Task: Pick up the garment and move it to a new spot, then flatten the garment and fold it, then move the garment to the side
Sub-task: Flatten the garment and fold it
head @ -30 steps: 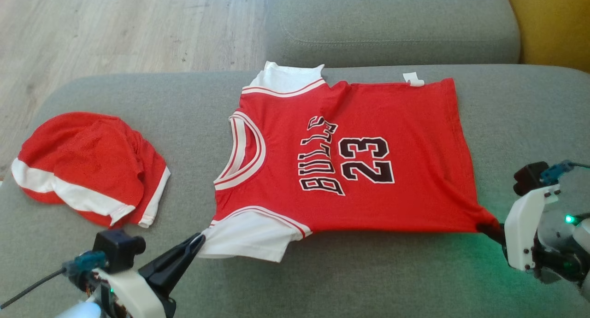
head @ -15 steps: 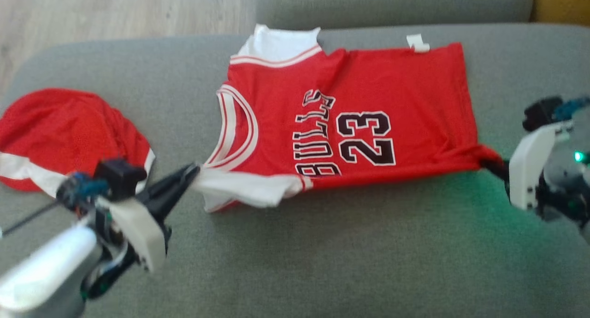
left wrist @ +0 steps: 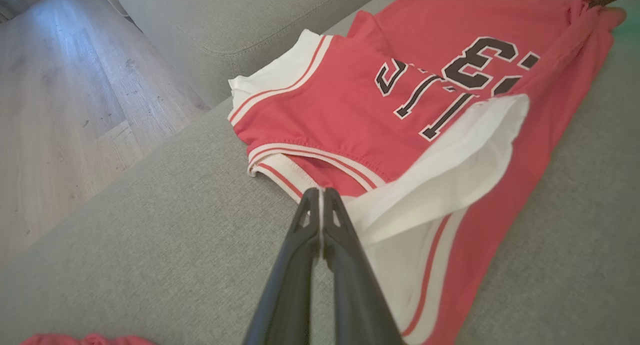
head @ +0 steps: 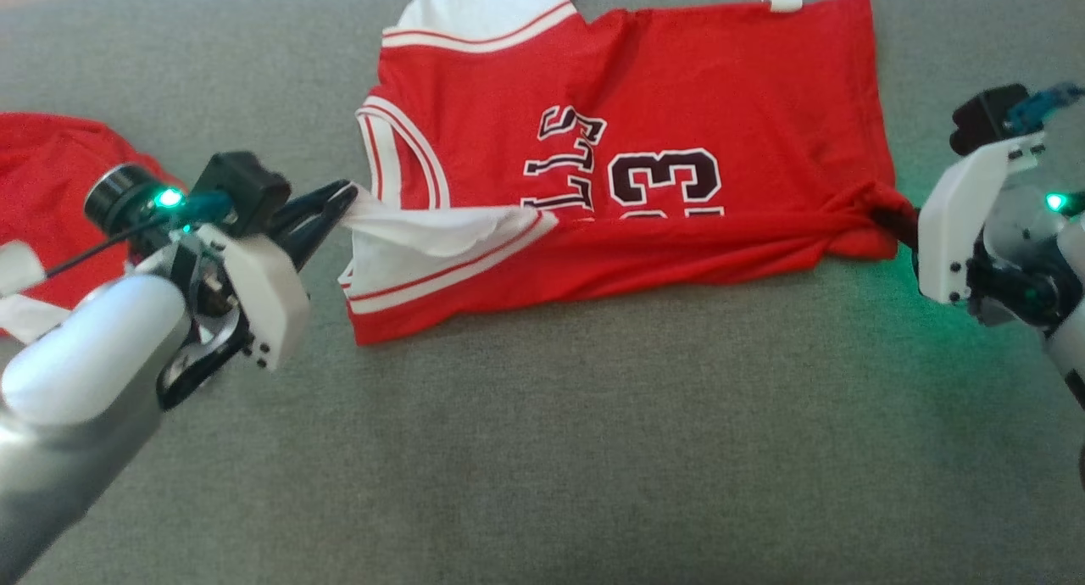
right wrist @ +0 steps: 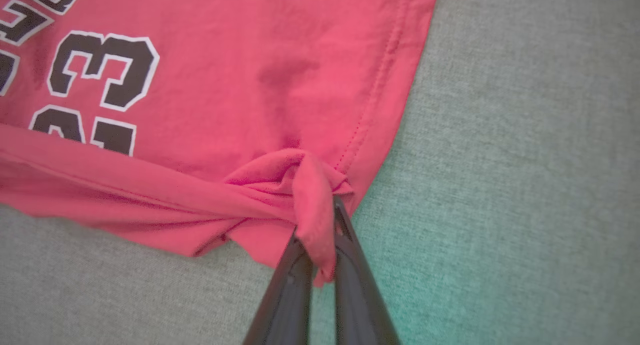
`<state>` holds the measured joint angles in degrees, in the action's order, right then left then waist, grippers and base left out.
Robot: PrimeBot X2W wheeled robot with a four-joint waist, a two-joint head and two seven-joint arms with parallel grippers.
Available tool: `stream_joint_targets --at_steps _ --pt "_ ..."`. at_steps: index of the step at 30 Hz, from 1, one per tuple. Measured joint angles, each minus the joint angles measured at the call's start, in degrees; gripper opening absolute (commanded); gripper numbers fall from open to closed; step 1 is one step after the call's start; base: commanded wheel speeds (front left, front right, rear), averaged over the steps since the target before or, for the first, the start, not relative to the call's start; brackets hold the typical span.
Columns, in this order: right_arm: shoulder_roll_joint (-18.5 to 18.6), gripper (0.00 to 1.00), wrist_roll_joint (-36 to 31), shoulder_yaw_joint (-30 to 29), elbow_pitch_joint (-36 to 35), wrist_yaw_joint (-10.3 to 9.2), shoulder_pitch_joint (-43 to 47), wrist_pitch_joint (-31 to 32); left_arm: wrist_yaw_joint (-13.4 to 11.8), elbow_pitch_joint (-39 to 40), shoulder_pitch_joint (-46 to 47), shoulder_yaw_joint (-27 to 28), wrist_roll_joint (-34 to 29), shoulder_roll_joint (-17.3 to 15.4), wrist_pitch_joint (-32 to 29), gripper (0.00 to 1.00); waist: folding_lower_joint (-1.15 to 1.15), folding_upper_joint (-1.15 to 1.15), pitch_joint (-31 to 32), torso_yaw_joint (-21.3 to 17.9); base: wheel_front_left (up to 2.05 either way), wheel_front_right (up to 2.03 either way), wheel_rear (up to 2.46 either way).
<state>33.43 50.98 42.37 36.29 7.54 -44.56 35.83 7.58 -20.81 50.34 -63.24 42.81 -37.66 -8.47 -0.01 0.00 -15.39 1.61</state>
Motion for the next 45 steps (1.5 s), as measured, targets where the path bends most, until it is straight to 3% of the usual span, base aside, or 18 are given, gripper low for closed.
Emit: stream_joint_targets --at_steps 5,6,7,8,11,14,20,22,25,29,34,36,45 --pt "-0.89 0.00 -1.03 -0.25 1.24 0.00 -1.74 -0.90 0.00 -4.21 5.52 -4.85 0.76 1.49 0.78 0.00 0.00 0.00 -1.96 -0.31 0.00 0.00 0.00" --pt "-0.93 0.56 -1.72 -0.47 1.42 0.00 -2.15 -2.44 0.01 -5.46 6.70 -5.45 0.82 2.05 1.18 0.00 0.00 0.00 -2.29 -0.28 0.00 0.00 0.00" --pt "-1.23 1.00 -2.12 -1.13 2.04 0.00 -2.64 -3.44 0.01 -6.90 7.75 -5.52 0.82 2.75 1.94 0.76 0.00 0.00 -2.57 -0.23 0.00 0.00 0.00" --pt "-1.48 1.00 -2.49 -1.46 2.58 0.00 -3.30 -4.60 0.01 -8.44 8.84 -5.52 0.81 3.43 2.72 1.00 0.00 0.00 -2.81 -0.18 0.00 0.00 0.00" --pt "-2.41 1.00 -2.85 -2.75 3.35 0.00 -5.11 -8.91 -0.07 -12.84 11.44 -4.85 0.83 5.42 6.16 1.00 0.00 0.00 -3.10 -0.20 0.00 0.00 0.00" --pt "-2.74 1.00 -4.36 -4.88 3.39 0.00 -6.42 -17.42 -1.88 -16.33 12.07 -2.67 0.99 7.49 11.11 1.00 0.00 0.00 -2.75 -0.17 0.00 0.00 0.00" --pt "-3.78 1.00 -7.15 -8.95 3.21 0.00 -5.92 -35.26 -8.25 -17.68 9.89 5.73 5.20 11.12 22.24 1.00 0.01 0.00 -0.30 -0.09 0.00 0.00 0.00" --pt "-4.12 1.00 -7.33 -10.65 2.44 0.00 -3.99 -40.03 -11.46 -15.41 7.42 9.55 5.48 11.90 22.91 1.00 0.01 0.00 0.85 0.02 0.00 0.00 0.00" --pt "-4.28 1.00 -9.40 -13.91 1.70 0.00 0.13 -46.41 -15.22 -5.97 1.07 18.78 2.30 12.89 22.93 1.00 0.02 0.00 2.43 0.13 0.00 0.00 0.00" --pt "-5.46 1.00 -13.17 -18.00 1.09 0.00 4.60 -49.02 -17.51 2.38 -7.99 26.99 -1.99 15.56 23.21 1.00 0.02 0.00 3.93 0.08 0.00 0.00 0.00" --pt "-10.55 1.00 -19.36 -25.92 -2.41 0.00 13.57 -49.81 -17.48 7.75 -24.65 34.77 -7.28 20.56 23.23 1.00 0.02 0.00 6.30 -0.11 0.00 0.00 0.00" --pt "-13.11 1.00 -22.03 -28.60 -4.58 0.00 17.46 -50.04 -16.25 8.11 -29.31 37.04 -9.15 22.14 23.23 1.00 0.03 0.00 7.13 -0.37 0.00 0.00 0.00" --pt "-22.59 1.00 -31.83 -38.50 -11.03 0.00 31.82 -49.41 -10.71 5.71 -37.61 41.55 -15.99 28.13 23.23 1.00 0.02 0.00 9.08 -1.49 0.00 0.00 0.00"
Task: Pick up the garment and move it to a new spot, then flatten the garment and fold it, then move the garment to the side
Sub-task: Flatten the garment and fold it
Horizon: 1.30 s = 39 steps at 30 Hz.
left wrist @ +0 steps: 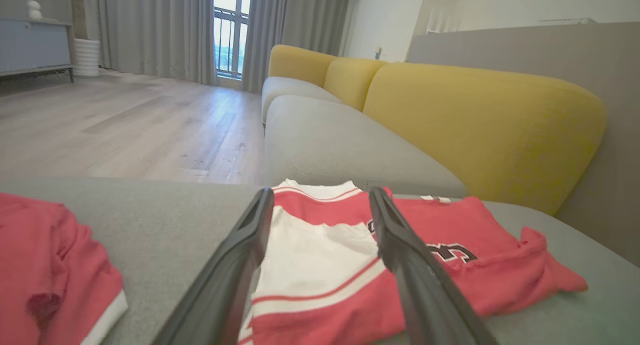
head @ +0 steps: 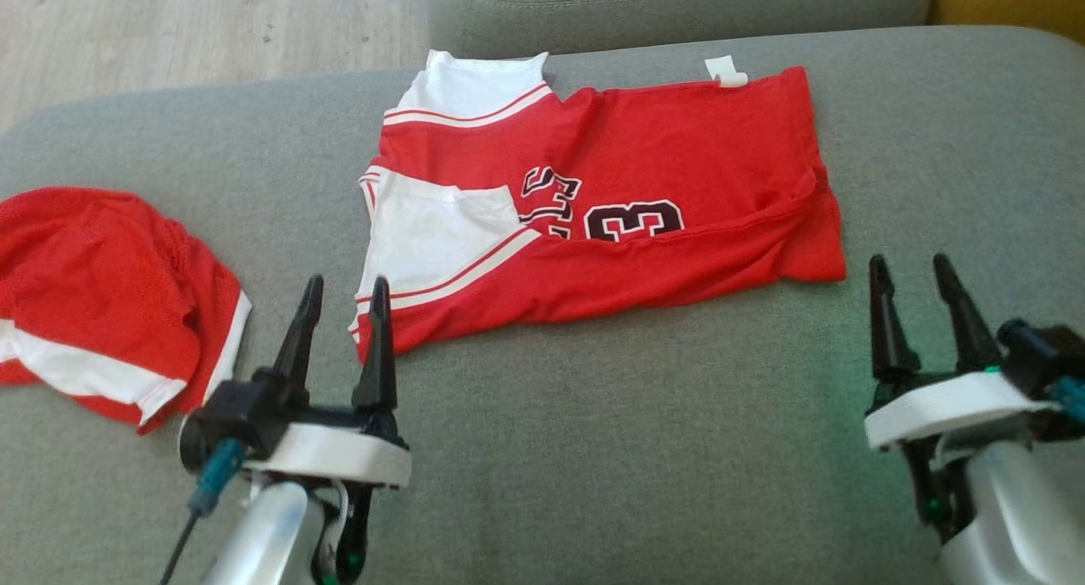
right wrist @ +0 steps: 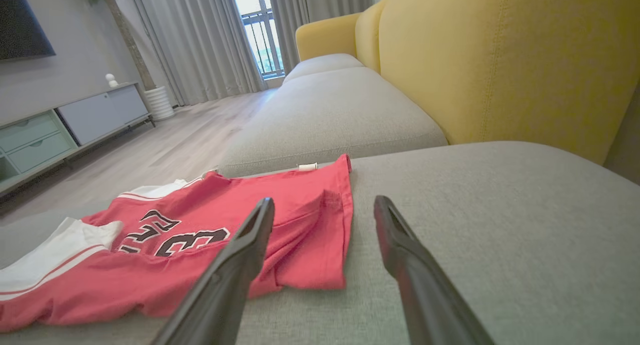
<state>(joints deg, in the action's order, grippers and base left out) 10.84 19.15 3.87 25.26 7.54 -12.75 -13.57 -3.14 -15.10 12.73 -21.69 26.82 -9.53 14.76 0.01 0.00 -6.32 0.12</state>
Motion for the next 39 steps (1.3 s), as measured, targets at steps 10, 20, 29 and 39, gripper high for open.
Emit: stream_joint_targets --at_steps 10,20,29,39 --pt "-3.83 1.00 -3.97 -2.98 -8.03 0.00 1.78 3.09 1.35 -5.92 -0.17 3.85 -3.97 1.98 -0.04 1.00 -0.01 0.00 -1.63 -2.23 0.00 0.00 0.00" --pt "-4.47 1.00 -4.13 -3.05 -11.99 0.00 1.77 4.60 -0.47 -20.27 7.07 3.64 -4.78 2.21 -8.47 1.00 -0.01 0.00 -4.39 -4.01 0.00 0.00 0.00" --pt "-4.49 1.00 -4.54 -2.59 -13.41 0.00 1.69 5.11 -2.56 -27.40 12.99 3.03 -6.21 1.83 -12.45 1.00 -0.01 0.00 -7.15 -5.59 0.00 0.00 0.00" --pt "-4.78 1.00 -6.52 -3.58 -12.18 0.00 1.35 6.95 -0.22 -27.54 13.97 1.68 -6.12 2.12 -10.11 0.00 -0.01 0.00 -6.74 -5.17 0.00 0.00 0.00"
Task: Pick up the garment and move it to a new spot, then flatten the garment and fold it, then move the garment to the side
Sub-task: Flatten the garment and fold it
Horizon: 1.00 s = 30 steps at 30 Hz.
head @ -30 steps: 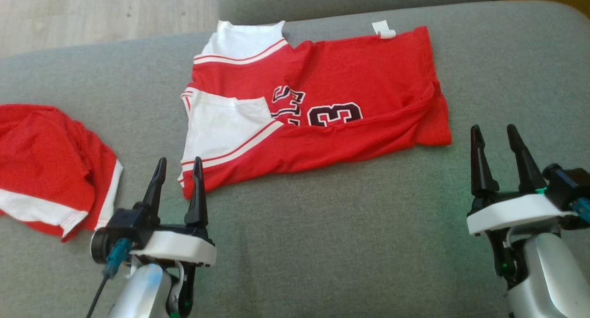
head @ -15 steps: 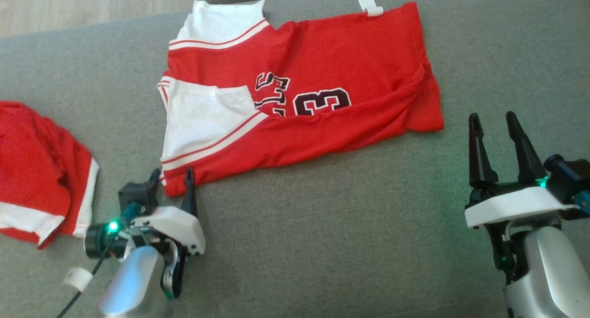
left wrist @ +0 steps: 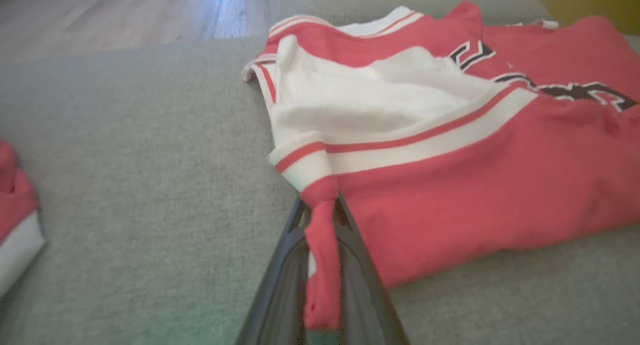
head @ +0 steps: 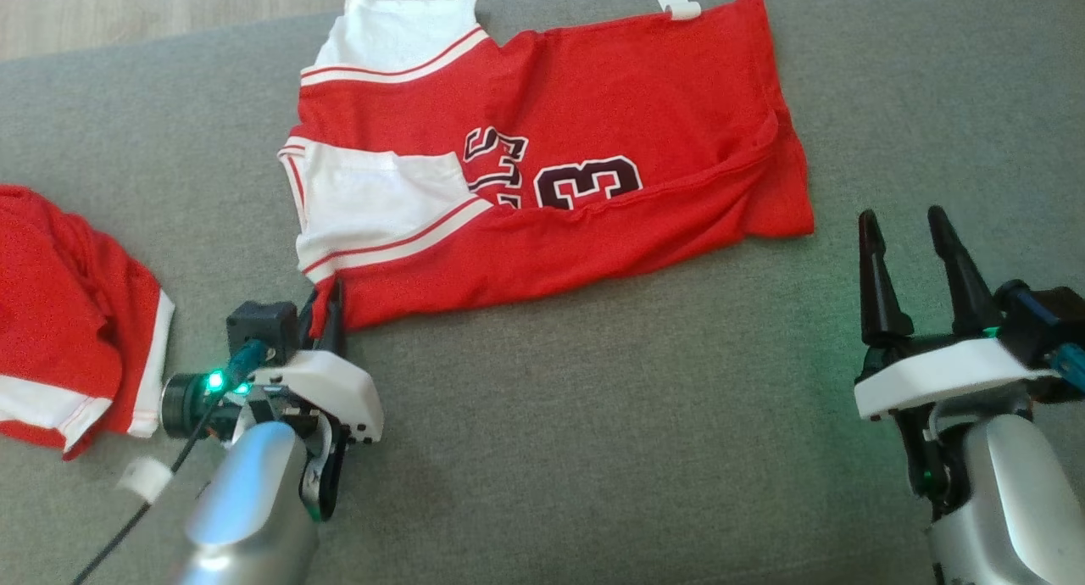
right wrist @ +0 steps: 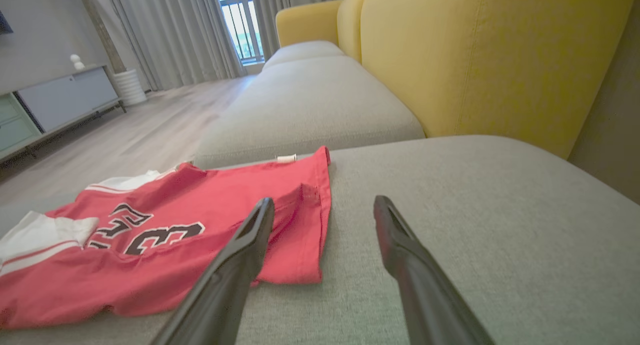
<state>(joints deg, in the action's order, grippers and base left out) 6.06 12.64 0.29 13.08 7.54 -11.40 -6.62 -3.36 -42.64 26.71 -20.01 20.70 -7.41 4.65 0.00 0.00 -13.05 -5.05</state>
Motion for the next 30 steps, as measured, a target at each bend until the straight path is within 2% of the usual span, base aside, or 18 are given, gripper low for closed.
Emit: stream_joint_targets --at_steps 3,6,8,12,16,21,27,29,30 --pt "-0.69 1.00 -0.67 -1.10 1.45 0.00 -0.33 1.62 0.07 1.51 -0.27 0.04 0.00 0.01 3.56 0.00 0.00 0.00 0.21 0.37 0.00 0.00 0.00" --pt "-2.10 1.00 -0.47 -2.43 4.58 0.00 -1.69 4.34 1.42 5.56 -0.16 0.03 -0.01 0.02 7.72 0.00 0.00 0.00 0.38 1.02 0.00 0.00 0.00" --pt "-2.55 1.00 -0.98 -3.19 7.16 0.00 -3.28 6.27 1.43 8.33 -0.05 0.03 -0.11 0.03 8.83 0.00 0.00 0.00 0.24 1.53 0.00 0.00 0.00" --pt "-2.71 1.00 -1.52 -5.60 12.63 0.00 -7.59 9.84 1.93 12.02 -0.04 0.14 -0.23 0.04 9.59 0.00 0.00 0.00 -0.34 2.56 0.00 0.00 0.00" --pt "-2.77 1.00 3.65 -5.55 19.40 0.00 -12.00 11.20 2.42 13.58 -0.06 -0.10 -1.27 0.33 9.64 0.00 0.00 0.00 -1.00 3.56 0.00 0.00 0.00" --pt "-2.78 1.00 7.48 -3.41 28.04 0.00 -16.77 11.15 2.93 14.37 -0.10 -0.40 -1.63 0.75 9.64 0.00 0.00 0.00 -2.03 4.55 0.00 0.00 0.00" --pt "-2.50 1.00 8.70 -1.72 37.07 0.00 -23.29 9.59 3.43 15.03 -0.10 -0.33 -2.14 0.86 9.64 0.00 0.00 0.00 -2.94 5.32 0.00 0.00 0.00" --pt "-2.31 0.00 9.04 -0.62 39.65 0.00 -25.03 9.02 3.46 15.03 -0.10 -0.26 -2.14 0.85 9.64 0.00 0.00 0.00 -3.00 5.43 0.00 0.00 0.00" --pt "-2.24 0.00 9.05 -0.12 40.73 0.00 -25.60 8.65 3.60 15.02 -0.10 -0.24 -2.14 0.85 9.64 0.00 0.00 0.00 -2.93 5.48 0.00 0.00 0.00"
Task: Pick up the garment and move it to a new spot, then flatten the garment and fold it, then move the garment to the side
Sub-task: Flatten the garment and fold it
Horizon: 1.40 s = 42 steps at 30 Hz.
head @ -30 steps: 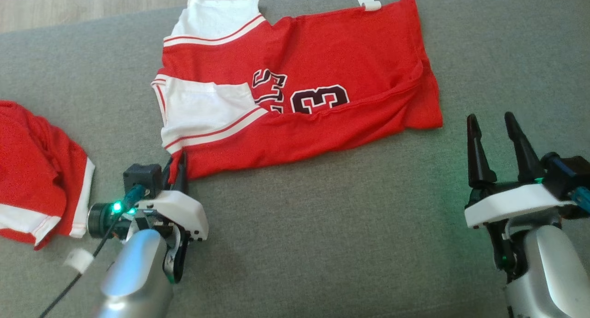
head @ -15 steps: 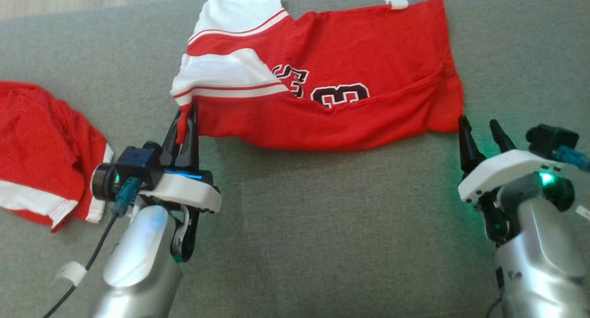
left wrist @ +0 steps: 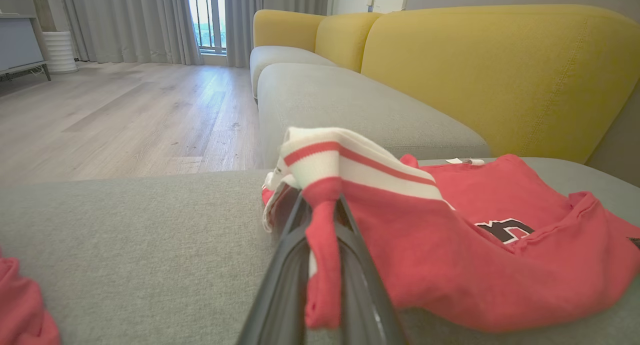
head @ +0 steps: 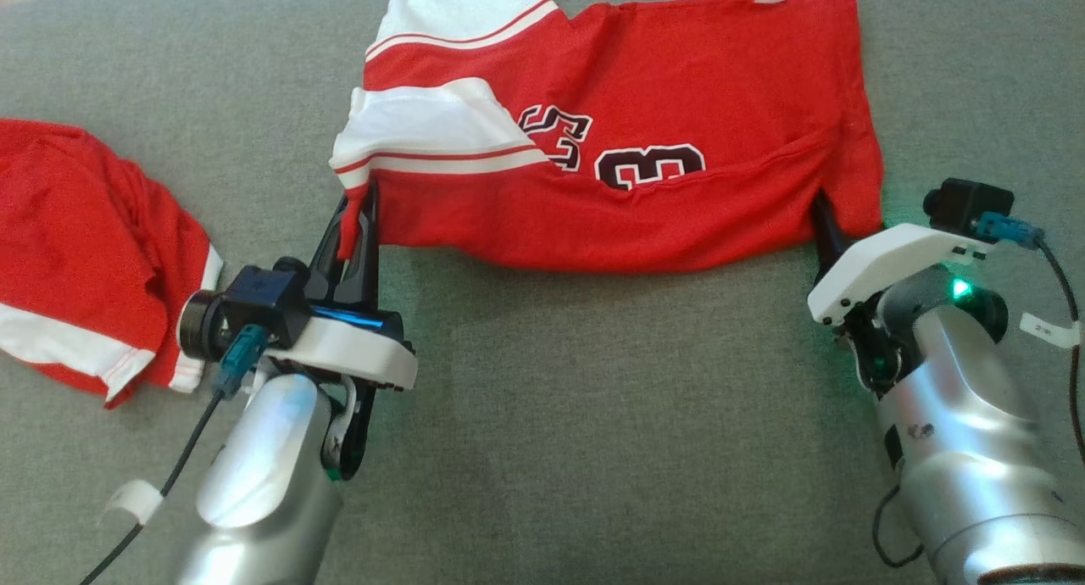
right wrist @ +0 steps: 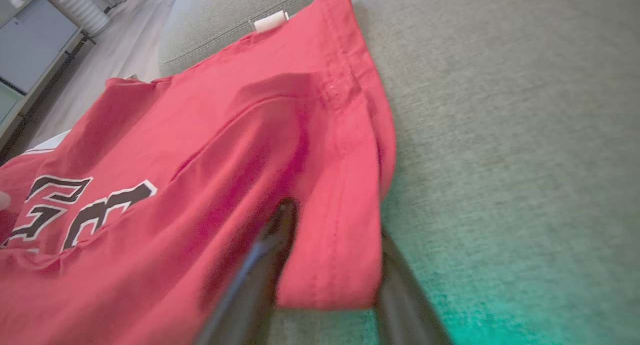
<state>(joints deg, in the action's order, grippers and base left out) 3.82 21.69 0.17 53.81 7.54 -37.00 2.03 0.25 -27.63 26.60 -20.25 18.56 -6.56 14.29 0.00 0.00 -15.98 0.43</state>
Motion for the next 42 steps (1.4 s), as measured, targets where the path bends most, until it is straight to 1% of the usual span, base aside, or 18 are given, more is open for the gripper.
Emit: stream_joint_targets --at_steps 3,9,12,17,19,23,24,27,30,35,38,41,42 --pt "-0.01 0.00 -0.30 0.24 3.03 0.00 -0.86 -2.01 0.27 -0.04 -0.02 0.24 0.00 0.00 0.01 0.00 0.00 0.00 0.51 0.02 0.00 0.00 0.00" --pt "-0.33 0.00 -6.32 -1.97 7.23 0.00 -1.59 -5.45 0.24 -0.41 -1.19 1.81 -0.07 -0.21 0.01 0.00 0.00 0.00 2.11 -0.77 0.00 0.00 0.00" --pt "-0.16 0.00 -8.26 -2.65 7.79 0.00 -1.51 -5.65 0.15 -1.03 -2.38 2.10 -0.14 -0.31 0.01 0.00 0.00 0.00 3.10 -1.41 0.00 0.00 0.00" --pt "1.11 0.00 -8.66 -1.72 7.16 0.00 -0.62 -4.16 0.08 -1.89 -3.67 2.49 -0.48 -0.36 0.01 0.00 0.00 0.00 5.05 -2.22 0.00 0.00 0.00" --pt "1.66 0.00 -8.37 -0.30 5.89 0.00 0.44 -2.81 0.09 -1.97 -4.05 2.58 -0.69 -0.37 0.01 0.00 0.00 0.00 5.94 -2.48 0.00 0.00 0.00" --pt "2.43 0.00 -4.70 3.02 2.20 0.00 4.08 0.86 0.34 -3.43 -5.91 2.33 -0.97 -0.38 0.01 0.00 0.01 0.00 7.78 -2.98 0.00 0.00 0.00" --pt "2.43 0.00 -4.70 3.02 2.20 0.00 4.08 0.86 0.34 -3.43 -5.91 2.33 -0.97 -0.38 0.01 0.00 0.01 0.00 7.78 -2.98 0.00 0.00 0.00" --pt "3.21 0.00 -1.11 5.22 -2.11 0.00 7.53 3.89 1.00 -4.55 -8.06 1.66 -0.97 -0.43 -0.09 0.00 0.01 0.00 9.21 -3.37 0.00 0.00 0.00" --pt "4.70 0.00 2.42 5.87 -7.27 0.00 10.84 7.40 1.34 -5.24 -10.23 1.30 -0.86 -0.63 -1.23 0.00 0.01 0.00 10.54 -3.94 0.00 0.00 0.00" --pt "6.53 0.00 4.54 4.74 -15.68 0.00 17.28 13.52 1.29 -5.04 -13.74 0.07 -0.79 -1.32 -4.30 0.00 0.01 0.00 12.34 -5.02 0.00 0.00 0.00" --pt "6.53 0.00 4.53 2.49 -20.62 0.00 22.06 16.70 1.25 -4.19 -15.93 -0.57 -0.44 -1.36 -6.80 0.00 0.01 0.00 12.89 -5.50 0.00 0.00 0.00" --pt "5.88 0.00 3.89 0.04 -24.87 0.00 26.21 19.31 0.69 -3.78 -17.18 -1.13 -0.21 -1.40 -8.59 0.00 0.01 0.00 12.80 -5.69 0.00 0.00 0.00" --pt "5.50 0.07 3.37 -0.65 -26.06 0.00 27.22 19.95 0.69 -3.70 -17.36 -1.41 -0.21 -1.40 -8.89 0.00 0.01 0.00 12.68 -5.75 0.00 0.00 0.00"
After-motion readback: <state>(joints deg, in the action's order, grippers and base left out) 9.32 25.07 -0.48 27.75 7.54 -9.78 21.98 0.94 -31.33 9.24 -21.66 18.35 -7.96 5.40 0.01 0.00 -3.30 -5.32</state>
